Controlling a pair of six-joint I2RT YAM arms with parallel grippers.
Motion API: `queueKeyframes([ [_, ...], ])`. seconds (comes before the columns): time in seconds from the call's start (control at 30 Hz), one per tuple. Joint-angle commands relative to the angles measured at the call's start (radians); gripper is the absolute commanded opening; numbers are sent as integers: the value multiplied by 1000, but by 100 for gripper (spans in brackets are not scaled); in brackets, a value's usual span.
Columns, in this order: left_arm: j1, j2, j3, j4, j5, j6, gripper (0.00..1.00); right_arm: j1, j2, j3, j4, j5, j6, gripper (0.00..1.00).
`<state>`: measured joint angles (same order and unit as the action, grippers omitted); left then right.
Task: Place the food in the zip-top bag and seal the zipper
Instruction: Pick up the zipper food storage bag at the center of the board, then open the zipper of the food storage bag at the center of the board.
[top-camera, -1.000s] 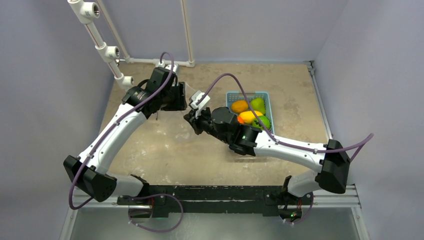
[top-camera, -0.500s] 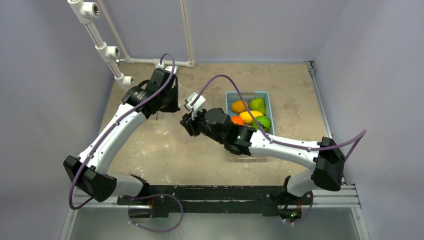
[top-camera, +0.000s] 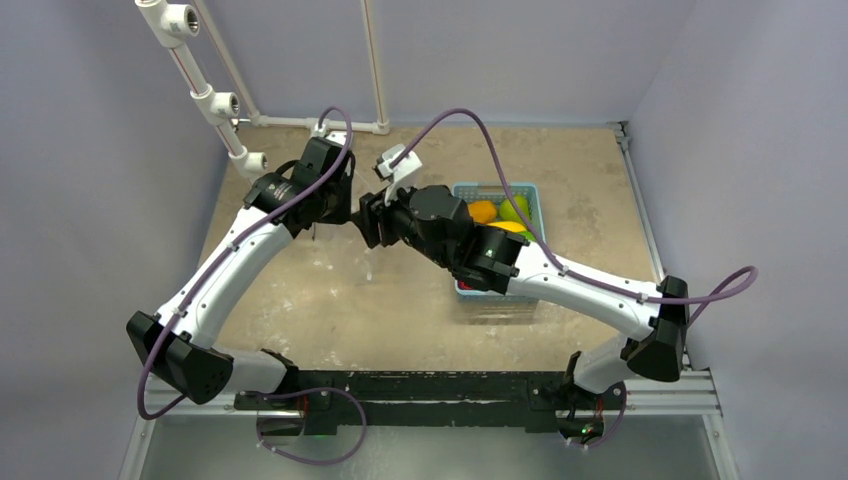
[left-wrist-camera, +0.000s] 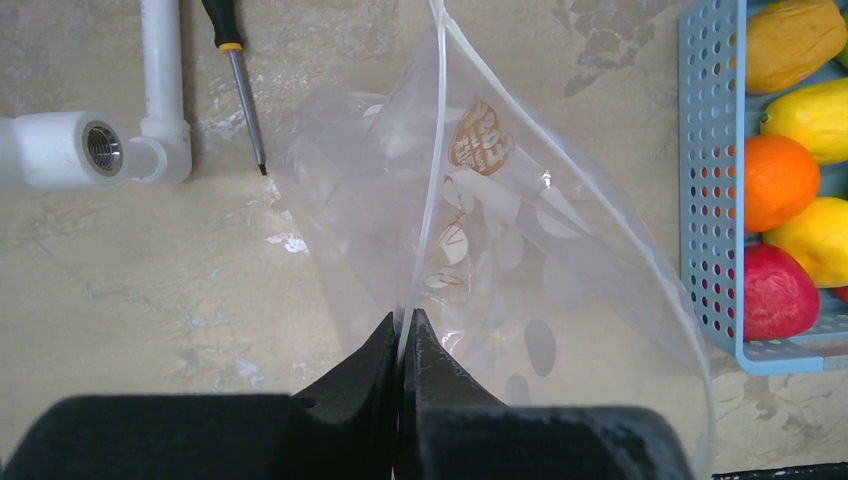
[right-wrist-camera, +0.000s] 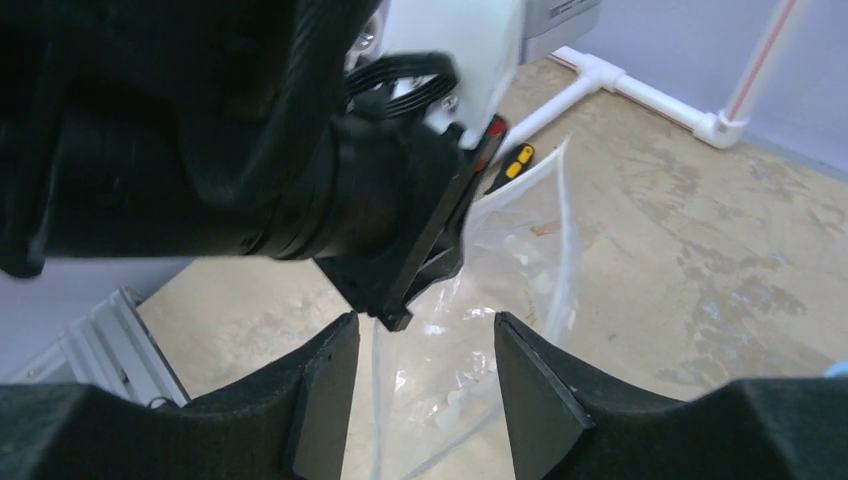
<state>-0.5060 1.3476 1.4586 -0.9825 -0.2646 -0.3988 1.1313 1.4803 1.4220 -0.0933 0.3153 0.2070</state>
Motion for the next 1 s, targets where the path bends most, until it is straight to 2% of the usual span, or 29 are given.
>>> queueKeyframes([
  [0.0,4,-37,3,8,-23,27,0,-4,47,96,-117,135,94,56],
  [0.13,4,-47,5,7,-24,29,0,-29,97,131,-170,178,144,56],
  [0.5,4,-90,4,-7,-23,41,0,-90,204,172,-218,174,200,54],
  [0.97,4,-150,4,-25,17,74,0,-172,232,77,-142,111,221,34],
])
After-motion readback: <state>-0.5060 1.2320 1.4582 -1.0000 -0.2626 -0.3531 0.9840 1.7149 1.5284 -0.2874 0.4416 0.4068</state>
